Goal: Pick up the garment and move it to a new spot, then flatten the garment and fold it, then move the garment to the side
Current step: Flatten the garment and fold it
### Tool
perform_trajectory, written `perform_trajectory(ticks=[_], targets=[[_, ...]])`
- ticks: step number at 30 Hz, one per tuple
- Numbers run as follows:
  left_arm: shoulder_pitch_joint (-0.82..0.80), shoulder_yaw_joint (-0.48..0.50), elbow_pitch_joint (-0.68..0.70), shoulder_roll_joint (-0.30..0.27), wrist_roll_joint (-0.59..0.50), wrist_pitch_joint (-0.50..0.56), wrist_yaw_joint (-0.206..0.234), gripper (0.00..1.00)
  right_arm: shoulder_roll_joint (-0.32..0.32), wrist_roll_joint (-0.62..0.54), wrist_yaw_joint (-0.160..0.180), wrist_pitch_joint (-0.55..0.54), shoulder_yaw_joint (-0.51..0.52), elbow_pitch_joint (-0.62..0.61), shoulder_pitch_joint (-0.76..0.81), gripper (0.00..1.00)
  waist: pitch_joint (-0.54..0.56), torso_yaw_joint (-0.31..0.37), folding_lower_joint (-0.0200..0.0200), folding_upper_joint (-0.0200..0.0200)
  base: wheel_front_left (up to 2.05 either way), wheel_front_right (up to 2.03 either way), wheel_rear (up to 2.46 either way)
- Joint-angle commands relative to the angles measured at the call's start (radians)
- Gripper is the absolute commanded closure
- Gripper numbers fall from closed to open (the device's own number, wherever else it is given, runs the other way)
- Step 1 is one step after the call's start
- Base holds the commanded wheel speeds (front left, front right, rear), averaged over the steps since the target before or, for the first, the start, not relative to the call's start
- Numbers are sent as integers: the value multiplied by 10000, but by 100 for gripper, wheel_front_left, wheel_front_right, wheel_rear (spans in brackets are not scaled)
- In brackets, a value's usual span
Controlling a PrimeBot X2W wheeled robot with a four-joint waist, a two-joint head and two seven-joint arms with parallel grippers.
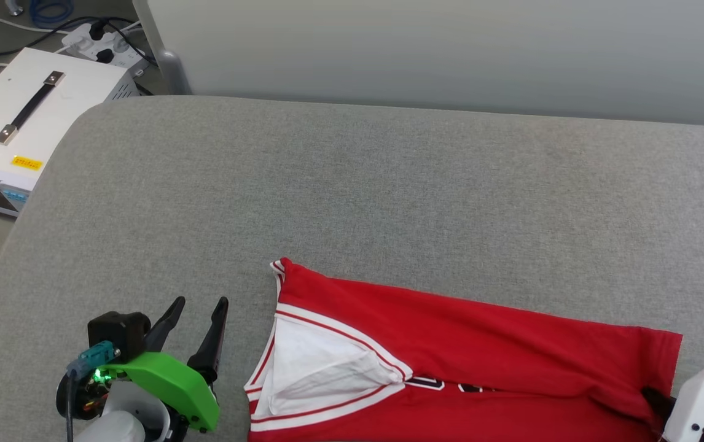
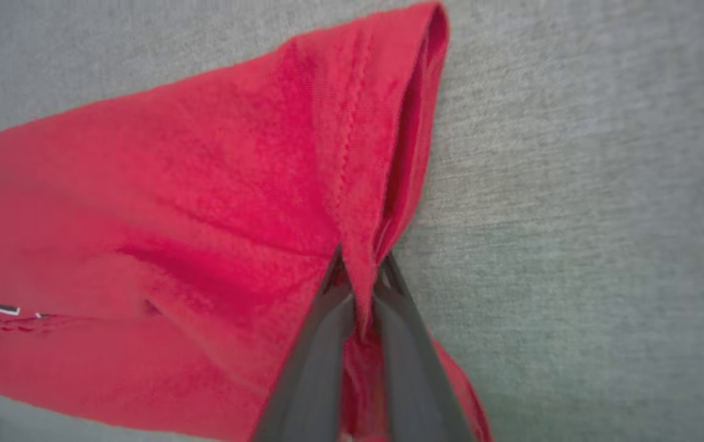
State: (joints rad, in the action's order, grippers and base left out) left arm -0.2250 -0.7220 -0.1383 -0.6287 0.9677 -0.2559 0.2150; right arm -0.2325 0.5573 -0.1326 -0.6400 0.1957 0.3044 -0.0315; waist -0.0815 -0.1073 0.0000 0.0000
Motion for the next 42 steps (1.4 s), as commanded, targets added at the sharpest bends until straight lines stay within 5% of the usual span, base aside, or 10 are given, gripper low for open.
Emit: perform_trajectory(ticks=[1, 9, 17, 28, 34, 42], targets=[[168, 23, -21, 46, -61, -58, -63, 0, -255, -102, 19, 117, 97, 127, -24, 100, 83, 45, 0, 0, 0, 0, 0], [352, -26, -114, 148, -64, -58, -116, 0, -1175, -545, 19, 899, 919, 609, -185, 100, 444, 70, 0, 0, 0, 0, 0], [573, -7, -134, 215, -52, -59, -104, 0, -1095, -404, 19, 808, 680, 68, 157, 100, 826, 55, 0, 0, 0, 0, 0], [857, 102, -152, 397, -60, -59, -138, 0, -228, 42, 19, -176, 65, -2310, 1108, 100, 1272, -44, 0, 0, 0, 0, 0], [932, 247, -193, 551, -114, -59, -189, 0, 858, 220, 19, -882, -337, -3453, 1329, 100, 1350, -260, 0, 0, 0, 0, 0], [990, 435, -306, 638, -163, -59, -259, 0, 1782, 717, 19, -1088, -1509, -3901, 1127, 100, 1369, -483, 0, 0, 0, 0, 0]])
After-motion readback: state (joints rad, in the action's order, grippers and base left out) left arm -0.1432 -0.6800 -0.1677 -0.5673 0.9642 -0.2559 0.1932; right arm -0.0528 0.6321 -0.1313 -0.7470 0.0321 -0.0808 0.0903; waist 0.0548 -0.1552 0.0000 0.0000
